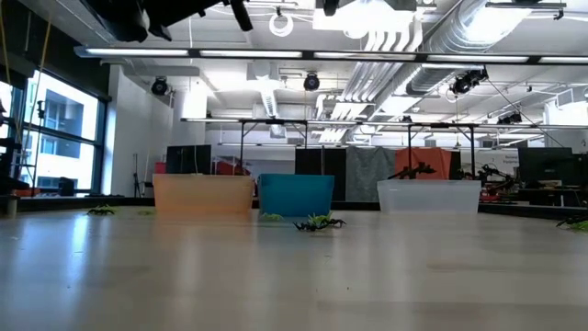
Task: Sort Halloween decoration
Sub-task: Put the black spider toy into the transparent bin
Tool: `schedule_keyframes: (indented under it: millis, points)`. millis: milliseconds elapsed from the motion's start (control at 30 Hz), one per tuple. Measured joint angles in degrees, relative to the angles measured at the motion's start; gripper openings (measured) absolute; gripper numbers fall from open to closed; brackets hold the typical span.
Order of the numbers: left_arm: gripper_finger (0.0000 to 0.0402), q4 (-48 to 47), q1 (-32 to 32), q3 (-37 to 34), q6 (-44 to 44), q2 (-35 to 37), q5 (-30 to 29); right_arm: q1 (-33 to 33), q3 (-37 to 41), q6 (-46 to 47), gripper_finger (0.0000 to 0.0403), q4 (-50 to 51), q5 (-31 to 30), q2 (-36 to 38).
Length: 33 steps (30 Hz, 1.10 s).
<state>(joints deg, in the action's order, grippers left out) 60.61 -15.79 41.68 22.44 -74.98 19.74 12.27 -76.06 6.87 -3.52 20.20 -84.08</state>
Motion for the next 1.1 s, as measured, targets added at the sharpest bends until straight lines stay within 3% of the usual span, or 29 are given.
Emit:
schedule_keyframes:
  millis: [567,1000,1100]
  points:
    - [0.0,0.0,0.0,1.7,0.0,-2.6,2.2,0.1,0.0,-1.8,0.0119,1.0,-0.1,-0.7]
    - [0.0,-2.0,0.0,1.7,-1.6,-2.6,1.6,0.1,0.0,-1.9,0.001,1.1,0.0,-0.7]
    - [0.0003,-2.0,0.0,1.7,-1.8,-2.6,1.6,0.1,0.0,-1.8,0.0009,1.2,0.0,-0.7]
